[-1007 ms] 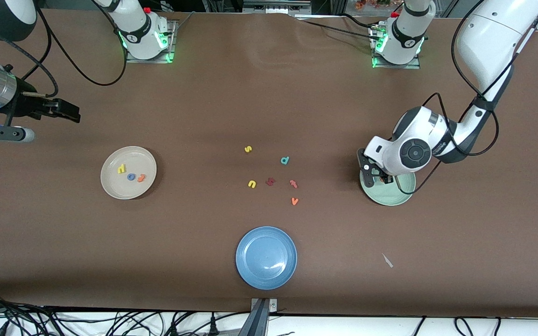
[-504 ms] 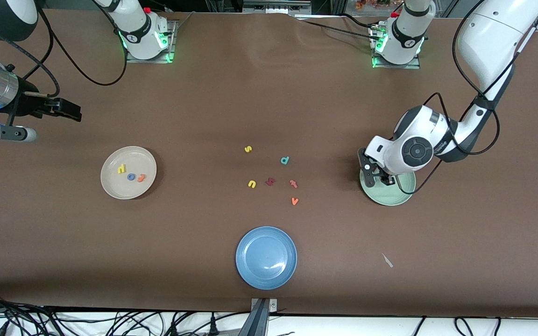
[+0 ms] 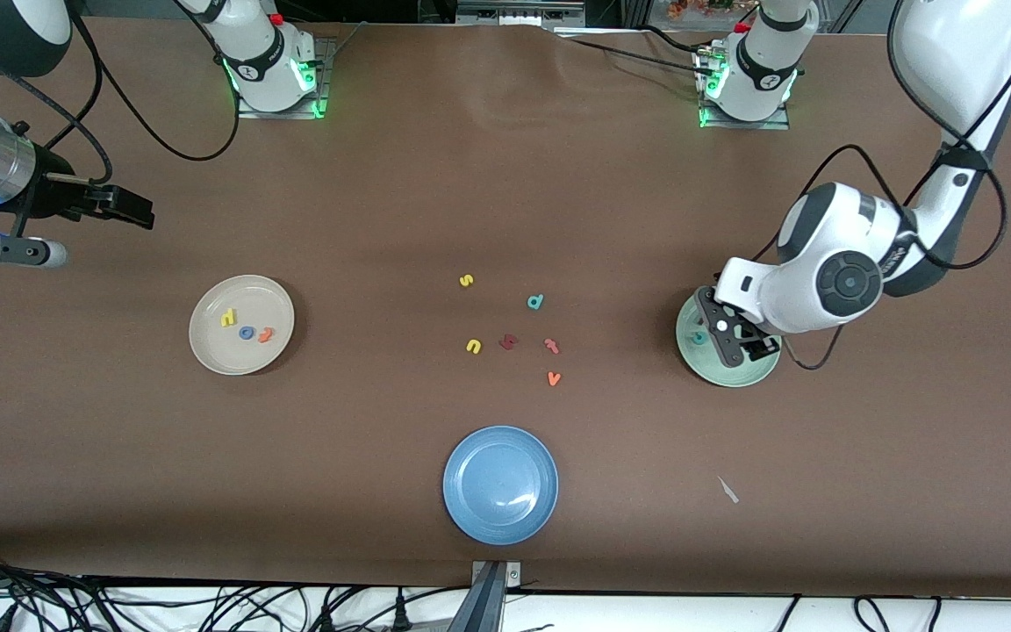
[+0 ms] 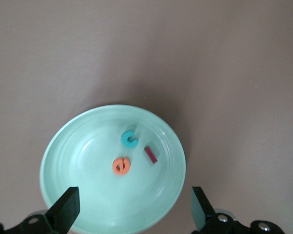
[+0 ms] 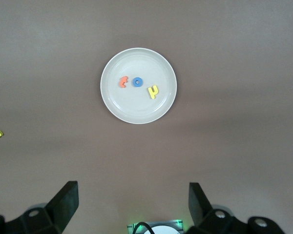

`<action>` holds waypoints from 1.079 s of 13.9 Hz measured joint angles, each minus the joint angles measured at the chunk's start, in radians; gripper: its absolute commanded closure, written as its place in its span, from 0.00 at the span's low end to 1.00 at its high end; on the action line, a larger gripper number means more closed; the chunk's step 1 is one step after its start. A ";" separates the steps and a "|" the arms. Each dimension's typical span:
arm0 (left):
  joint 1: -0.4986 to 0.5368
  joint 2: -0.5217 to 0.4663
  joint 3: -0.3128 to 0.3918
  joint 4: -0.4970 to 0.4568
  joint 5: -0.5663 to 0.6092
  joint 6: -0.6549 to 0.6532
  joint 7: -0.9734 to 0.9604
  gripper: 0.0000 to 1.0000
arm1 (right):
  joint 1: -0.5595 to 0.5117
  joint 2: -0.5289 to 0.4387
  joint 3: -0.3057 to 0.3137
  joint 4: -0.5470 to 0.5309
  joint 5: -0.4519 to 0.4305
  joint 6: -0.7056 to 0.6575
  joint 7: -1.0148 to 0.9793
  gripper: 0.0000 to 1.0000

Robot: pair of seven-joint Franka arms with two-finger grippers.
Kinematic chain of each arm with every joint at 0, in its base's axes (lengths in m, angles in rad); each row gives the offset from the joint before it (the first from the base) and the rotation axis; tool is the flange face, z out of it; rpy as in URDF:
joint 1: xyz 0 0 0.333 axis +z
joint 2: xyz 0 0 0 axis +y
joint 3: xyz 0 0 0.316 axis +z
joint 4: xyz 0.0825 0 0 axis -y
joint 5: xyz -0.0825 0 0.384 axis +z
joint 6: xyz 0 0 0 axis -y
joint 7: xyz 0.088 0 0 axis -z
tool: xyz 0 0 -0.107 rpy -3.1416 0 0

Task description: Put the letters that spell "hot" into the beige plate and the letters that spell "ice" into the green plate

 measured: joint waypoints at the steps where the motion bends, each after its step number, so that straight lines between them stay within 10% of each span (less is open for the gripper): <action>1: 0.000 -0.003 0.000 0.040 -0.001 -0.042 -0.048 0.00 | -0.001 0.000 -0.001 0.000 0.000 0.009 0.001 0.00; 9: -0.003 -0.024 -0.011 0.347 -0.002 -0.315 -0.401 0.00 | -0.002 0.000 -0.001 0.001 0.000 0.055 0.027 0.00; 15: -0.037 -0.174 0.055 0.400 -0.057 -0.407 -0.584 0.00 | -0.002 0.000 -0.002 0.001 0.001 0.064 0.028 0.00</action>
